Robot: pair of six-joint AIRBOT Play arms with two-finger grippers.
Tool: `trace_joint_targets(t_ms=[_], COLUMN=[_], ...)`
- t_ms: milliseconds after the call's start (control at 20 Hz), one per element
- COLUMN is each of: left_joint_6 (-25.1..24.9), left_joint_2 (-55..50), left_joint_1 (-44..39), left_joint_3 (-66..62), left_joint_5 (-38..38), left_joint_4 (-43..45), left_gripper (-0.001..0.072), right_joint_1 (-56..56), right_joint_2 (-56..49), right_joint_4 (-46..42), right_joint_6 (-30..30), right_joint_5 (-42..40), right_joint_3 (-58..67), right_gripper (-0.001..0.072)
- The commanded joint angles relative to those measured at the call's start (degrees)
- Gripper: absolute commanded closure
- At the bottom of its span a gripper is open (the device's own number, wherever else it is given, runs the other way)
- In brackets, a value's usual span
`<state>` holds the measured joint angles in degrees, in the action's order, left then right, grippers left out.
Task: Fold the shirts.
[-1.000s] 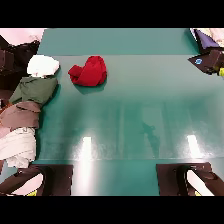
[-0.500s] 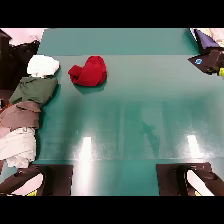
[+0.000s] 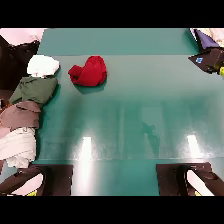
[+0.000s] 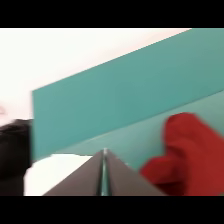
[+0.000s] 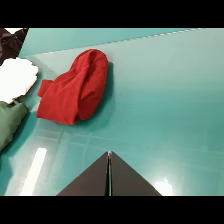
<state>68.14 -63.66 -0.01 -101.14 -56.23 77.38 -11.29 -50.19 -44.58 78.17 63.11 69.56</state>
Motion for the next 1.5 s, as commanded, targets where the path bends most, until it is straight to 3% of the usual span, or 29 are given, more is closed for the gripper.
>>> trace_joint_targets(t_ms=[0,150,300,400,500,800,1000,1050,1150,1450], left_joint_6=[3.96,5.40,5.29,1.73,-2.16,-8.44,-7.96,-6.97,-6.62,-6.64], left_joint_2=[-2.86,-11.19,-21.64,-27.76,-32.74,-40.15,-41.09,-41.03,-41.03,-38.99], left_joint_1=[0.04,0.00,0.00,0.00,-0.02,-4.72,-6.86,-6.84,-6.84,-6.93], left_joint_3=[3.48,9.09,9.60,9.60,9.60,9.46,9.22,9.09,7.89,-12.02], left_joint_5=[-3.34,-5.18,-0.68,3.28,4.83,7.48,10.14,10.40,8.68,-6.69], left_joint_4=[-7.82,-9.94,-12.63,-17.88,-25.11,-28.28,-28.65,-28.65,-28.85,-39.28], left_gripper=[0.0157,0.0161,0.0159,0.0157,-0.0013,-0.0013,-0.0008,0.0126,0.0683,0.0679], right_joint_1=[0.00,0.00,0.00,0.00,0.00,0.00,0.00,0.00,0.00,0.00], right_joint_2=[-0.02,-0.02,-0.02,-0.02,-0.02,-0.09,-0.09,-0.09,-0.09,0.11], right_joint_4=[0.09,0.11,0.02,0.02,-0.02,-0.15,-0.13,-0.13,0.00,0.07], right_joint_6=[0.02,0.02,0.02,0.02,0.02,0.02,0.02,0.02,0.02,0.02], right_joint_5=[0.02,1.51,3.48,3.52,3.50,3.43,3.48,3.43,3.43,-0.20], right_joint_3=[-0.02,-0.02,-0.02,-0.02,-0.02,-0.02,-0.02,-0.02,-0.02,0.66], right_gripper=[0.0694,0.0694,0.0694,0.0694,0.0694,0.0694,0.0694,0.0694,0.0694,0.0694])
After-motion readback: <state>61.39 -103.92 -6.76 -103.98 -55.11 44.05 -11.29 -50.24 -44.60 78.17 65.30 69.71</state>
